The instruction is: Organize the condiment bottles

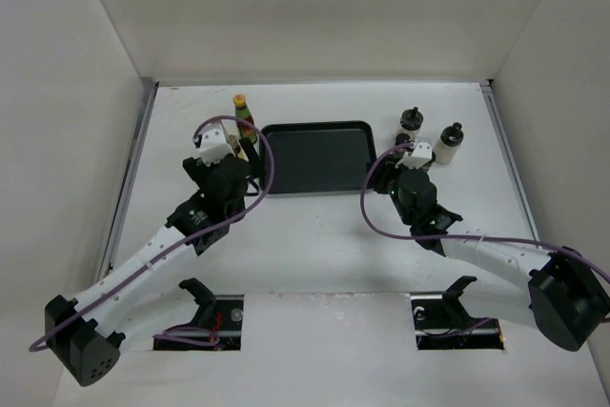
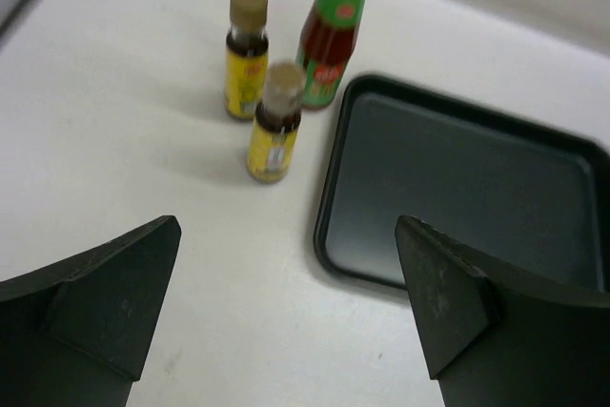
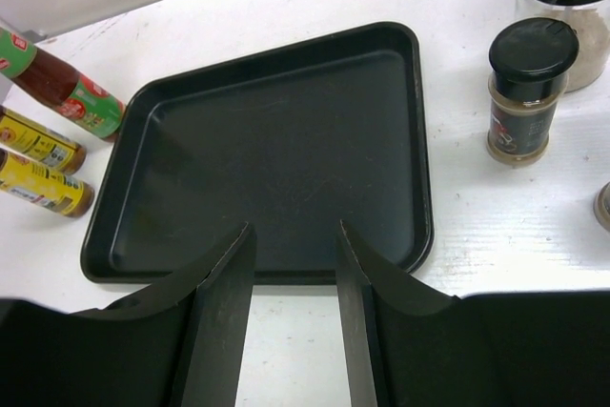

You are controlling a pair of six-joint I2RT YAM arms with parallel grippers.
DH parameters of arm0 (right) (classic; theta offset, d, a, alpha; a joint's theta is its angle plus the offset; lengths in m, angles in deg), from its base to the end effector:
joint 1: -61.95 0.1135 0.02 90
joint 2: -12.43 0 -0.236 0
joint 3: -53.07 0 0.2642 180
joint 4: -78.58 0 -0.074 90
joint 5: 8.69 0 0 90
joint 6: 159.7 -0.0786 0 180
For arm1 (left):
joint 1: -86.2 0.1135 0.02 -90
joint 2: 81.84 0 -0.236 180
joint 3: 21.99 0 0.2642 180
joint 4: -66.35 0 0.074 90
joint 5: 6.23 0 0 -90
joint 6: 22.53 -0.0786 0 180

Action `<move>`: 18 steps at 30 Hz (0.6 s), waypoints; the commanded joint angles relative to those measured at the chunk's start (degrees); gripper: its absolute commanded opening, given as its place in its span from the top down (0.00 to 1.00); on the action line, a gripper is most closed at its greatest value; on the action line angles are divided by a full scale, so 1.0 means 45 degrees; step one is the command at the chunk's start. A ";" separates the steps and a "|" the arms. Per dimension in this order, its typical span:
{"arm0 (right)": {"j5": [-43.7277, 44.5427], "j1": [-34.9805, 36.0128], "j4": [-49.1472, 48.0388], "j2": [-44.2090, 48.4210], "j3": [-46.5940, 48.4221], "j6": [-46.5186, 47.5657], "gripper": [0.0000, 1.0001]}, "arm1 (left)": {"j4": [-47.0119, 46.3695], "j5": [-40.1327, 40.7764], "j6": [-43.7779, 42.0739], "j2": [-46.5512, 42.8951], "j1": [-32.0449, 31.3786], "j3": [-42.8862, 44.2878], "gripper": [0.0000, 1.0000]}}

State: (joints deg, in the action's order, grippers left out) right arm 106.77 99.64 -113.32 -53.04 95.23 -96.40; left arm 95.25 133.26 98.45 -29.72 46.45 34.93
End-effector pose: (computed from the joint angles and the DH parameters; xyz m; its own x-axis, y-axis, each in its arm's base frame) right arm 0.2634 0.1608 0.1950 -0.2381 0.3287 -0.9139 -0.1249 0.9228 0.3645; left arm 0.2324 -0.1155 0.2708 -0.2083 -0.2617 -0.9424 -0.2630 0.9431 -0.2037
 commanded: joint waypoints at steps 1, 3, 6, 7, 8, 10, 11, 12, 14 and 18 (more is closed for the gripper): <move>-0.0129 0.0032 -0.0666 -0.0157 0.0247 0.0171 0.55 | -0.2874 0.0604 -0.1979 0.0350 0.0657 0.1477 0.00; -0.0129 0.0051 -0.0687 -0.0332 0.0285 0.0191 0.54 | -0.3696 0.0370 -0.2352 0.0721 0.0756 0.1985 0.00; -0.0129 0.0051 -0.0628 -0.0392 0.0325 0.0230 0.53 | -0.4246 -0.0370 -0.2997 0.1735 0.1437 0.2902 0.00; -0.0129 0.0051 -0.0628 -0.0373 0.0325 0.0230 0.53 | -0.4324 -0.0780 -0.3018 0.2067 0.1653 0.3196 0.00; -0.0129 0.0051 -0.0705 -0.0372 0.0286 0.0230 0.53 | -0.4383 -0.1229 -0.2998 0.2438 0.1907 0.3489 0.00; -0.0129 0.0051 -0.0687 -0.0489 0.0305 0.0230 0.52 | -0.4189 -0.2225 -0.2901 0.3103 0.2337 0.4017 0.00; -0.0129 0.0051 -0.0628 -0.0528 0.0344 0.0230 0.51 | -0.4169 -0.2461 -0.2843 0.3260 0.2339 0.4077 0.00; -0.0129 0.0051 -0.0628 -0.0529 0.0344 0.0249 0.50 | -0.4265 -0.2560 -0.2823 0.3397 0.2455 0.4019 0.03; -0.0129 0.0051 -0.0686 -0.0490 0.0344 0.0249 0.47 | -0.4635 -0.2716 -0.2803 0.3865 0.2844 0.3941 0.26; -0.0129 0.0051 -0.0648 -0.0704 0.0383 0.0249 0.40 | -0.4638 -0.3711 -0.2608 0.5581 0.3822 0.4953 0.45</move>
State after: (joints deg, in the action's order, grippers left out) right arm 106.74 99.64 -113.35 -55.60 95.28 -95.83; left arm 77.20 121.53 86.80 -8.32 61.14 52.46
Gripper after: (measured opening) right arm 0.591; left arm 0.558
